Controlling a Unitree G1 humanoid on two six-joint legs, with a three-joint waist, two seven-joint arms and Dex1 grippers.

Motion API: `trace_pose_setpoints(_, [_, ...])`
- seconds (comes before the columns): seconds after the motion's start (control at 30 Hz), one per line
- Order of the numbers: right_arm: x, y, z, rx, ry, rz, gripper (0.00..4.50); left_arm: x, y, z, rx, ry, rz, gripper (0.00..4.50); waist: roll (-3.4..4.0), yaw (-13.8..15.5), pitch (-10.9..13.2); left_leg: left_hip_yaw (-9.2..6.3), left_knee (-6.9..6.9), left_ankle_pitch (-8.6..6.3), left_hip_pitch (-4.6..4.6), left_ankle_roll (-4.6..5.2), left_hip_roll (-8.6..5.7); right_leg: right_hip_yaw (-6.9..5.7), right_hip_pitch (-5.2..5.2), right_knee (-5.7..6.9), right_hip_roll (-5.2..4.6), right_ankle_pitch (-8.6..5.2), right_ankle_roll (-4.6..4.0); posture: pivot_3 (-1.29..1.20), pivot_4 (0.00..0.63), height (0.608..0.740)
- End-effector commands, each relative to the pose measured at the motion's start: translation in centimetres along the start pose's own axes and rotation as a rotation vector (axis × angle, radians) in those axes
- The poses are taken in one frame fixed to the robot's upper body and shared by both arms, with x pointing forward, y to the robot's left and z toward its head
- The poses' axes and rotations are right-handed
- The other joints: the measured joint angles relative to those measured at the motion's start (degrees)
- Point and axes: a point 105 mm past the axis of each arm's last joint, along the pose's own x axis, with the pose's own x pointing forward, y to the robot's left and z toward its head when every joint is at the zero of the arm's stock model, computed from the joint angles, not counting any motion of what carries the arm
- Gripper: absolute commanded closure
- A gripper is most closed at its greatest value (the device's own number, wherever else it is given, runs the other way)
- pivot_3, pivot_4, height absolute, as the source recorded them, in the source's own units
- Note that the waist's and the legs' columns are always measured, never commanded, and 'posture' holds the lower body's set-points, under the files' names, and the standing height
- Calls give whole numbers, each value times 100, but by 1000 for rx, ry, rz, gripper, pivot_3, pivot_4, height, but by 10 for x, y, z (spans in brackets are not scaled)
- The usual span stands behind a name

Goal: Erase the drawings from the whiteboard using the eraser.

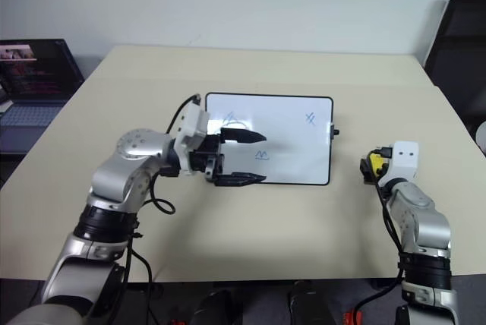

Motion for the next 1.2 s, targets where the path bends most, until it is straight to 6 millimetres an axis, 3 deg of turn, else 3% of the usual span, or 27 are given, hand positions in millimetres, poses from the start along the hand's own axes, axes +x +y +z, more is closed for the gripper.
trace_pose_setpoints(0.03, [0, 0, 13, -31, -33, 5, 1588, 0, -1, 9, 43, -18, 9, 0, 0, -1, 0, 0, 0, 0, 0, 0, 0, 0, 0, 0, 0, 0, 0, 0, 150, 740])
trace_pose_setpoints(0.17, [1, 2, 11, -49, -24, 8, 3026, 1, -3, 8, 40, -19, 16, 0, 0, -1, 0, -1, 0, 0, 0, 0, 0, 0, 0, 0, 0, 0, 0, 0, 150, 740])
trace_pose_setpoints(0.23, [1, 2, 12, -59, -26, 6, 3503, 0, -3, 8, 37, -20, 21, 0, 0, -1, 0, -1, 0, 0, 0, 0, 0, 0, 0, 0, 0, 0, 0, 0, 150, 740])
trace_pose_setpoints(0.63, [-10, 10, 20, -125, -61, 43, 3518, -1, -9, 0, 5, -14, 67, 0, 0, -1, 0, -2, 1, 0, 0, 0, 0, -1, 1, 1, 0, 0, 1, 0, 150, 740])
trace_pose_setpoints(0.8, [-36, 20, 39, -157, -136, 105, 3518, -5, -4, 0, -2, 2, 131, 0, 0, 9, 0, -6, 2, 0, 0, 0, 0, -4, 1, 1, 0, 0, 0, 0, 150, 740])
trace_pose_setpoints(0.93, [-58, 26, 49, -220, -211, 87, 3518, -8, 11, 4, 2, -4, 285, 0, 0, 18, 0, -10, 1, 0, 0, 0, 0, -6, 1, 1, 0, -1, 0, 0, 150, 740])
trace_pose_setpoints(1.03, [-69, 43, 52, -255, -261, 113, 3518, -10, 14, 4, 10, 15, 328, 0, 0, 18, 0, -11, 4, 0, 0, -1, 0, -6, 2, 1, 0, -1, 0, 0, 150, 740])
trace_pose_setpoints(1.2, [-81, 85, 81, -257, -467, 212, 3518, -9, 17, 10, -8, -18, 356, 0, 0, 0, 0, -11, 6, 0, 1, -1, 0, -6, 1, 5, 0, -17, -30, 0, 150, 740])
